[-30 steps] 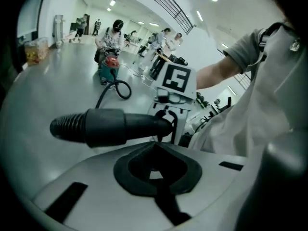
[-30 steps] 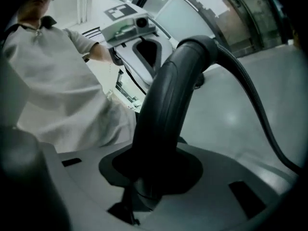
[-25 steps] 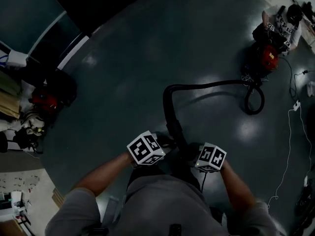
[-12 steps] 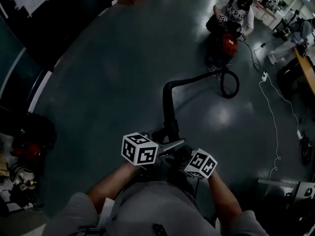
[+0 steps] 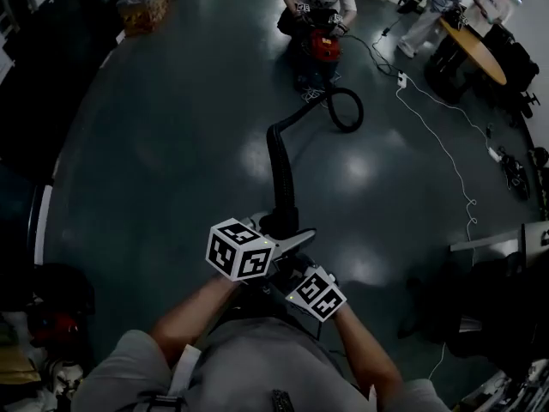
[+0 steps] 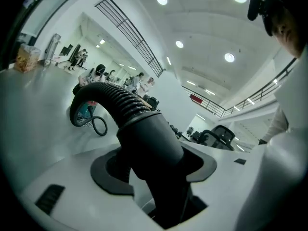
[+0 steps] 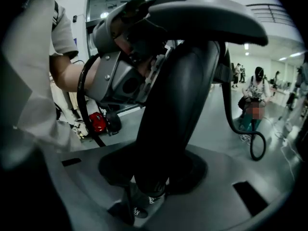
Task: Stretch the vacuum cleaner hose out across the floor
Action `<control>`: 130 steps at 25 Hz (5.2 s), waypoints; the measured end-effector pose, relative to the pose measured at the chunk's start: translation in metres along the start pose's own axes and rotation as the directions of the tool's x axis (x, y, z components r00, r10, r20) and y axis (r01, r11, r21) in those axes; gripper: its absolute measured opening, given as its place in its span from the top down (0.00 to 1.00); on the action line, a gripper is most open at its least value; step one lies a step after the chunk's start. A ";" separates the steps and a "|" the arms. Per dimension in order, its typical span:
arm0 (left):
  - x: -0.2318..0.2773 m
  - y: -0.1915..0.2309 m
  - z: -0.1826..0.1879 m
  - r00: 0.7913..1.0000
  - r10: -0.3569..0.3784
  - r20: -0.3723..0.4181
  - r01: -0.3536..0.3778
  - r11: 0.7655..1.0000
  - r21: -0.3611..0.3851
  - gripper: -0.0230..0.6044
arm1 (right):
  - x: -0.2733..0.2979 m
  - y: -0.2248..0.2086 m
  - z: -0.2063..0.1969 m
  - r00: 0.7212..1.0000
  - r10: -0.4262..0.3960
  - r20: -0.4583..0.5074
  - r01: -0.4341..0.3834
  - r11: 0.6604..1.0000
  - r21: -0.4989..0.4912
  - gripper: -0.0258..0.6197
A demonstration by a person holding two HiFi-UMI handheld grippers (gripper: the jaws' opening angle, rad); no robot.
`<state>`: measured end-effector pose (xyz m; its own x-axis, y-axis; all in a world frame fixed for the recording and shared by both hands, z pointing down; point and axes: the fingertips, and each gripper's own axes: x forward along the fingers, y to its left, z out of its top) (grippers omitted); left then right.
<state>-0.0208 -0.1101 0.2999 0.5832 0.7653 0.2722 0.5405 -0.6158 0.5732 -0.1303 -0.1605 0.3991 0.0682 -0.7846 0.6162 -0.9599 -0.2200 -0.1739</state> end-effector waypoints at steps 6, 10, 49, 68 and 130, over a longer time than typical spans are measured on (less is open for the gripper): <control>-0.006 -0.042 -0.021 0.989 -0.027 -0.146 0.052 0.983 0.174 0.52 | -0.037 0.015 -0.020 0.976 -0.184 0.116 0.171 0.979 0.115 0.73; -0.024 -0.049 -0.022 0.971 -0.052 -0.233 0.117 0.954 0.277 0.53 | -0.071 0.019 -0.036 0.958 -0.267 0.106 0.247 0.954 0.169 0.73; -0.081 -0.030 -0.027 0.424 -0.272 -0.864 0.893 0.287 0.348 0.54 | -0.213 -0.193 0.062 0.345 -0.936 -0.074 0.867 0.348 -0.356 0.68; -0.053 -0.127 -0.174 0.299 -0.013 -0.954 0.943 0.161 0.293 0.60 | -0.283 0.011 -0.160 0.323 -0.854 -0.407 0.937 0.349 0.011 0.68; -0.387 -0.224 -0.474 0.387 0.246 -0.889 0.817 0.356 0.454 0.61 | -0.126 0.510 -0.178 0.825 -0.564 -0.046 0.558 0.797 0.230 0.62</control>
<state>-0.6556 -0.1796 0.4322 -0.1803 0.3107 0.9333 0.9441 0.3209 0.0756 -0.6770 -0.0703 0.3698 0.5847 -0.4961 0.6419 -0.6648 -0.7465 0.0286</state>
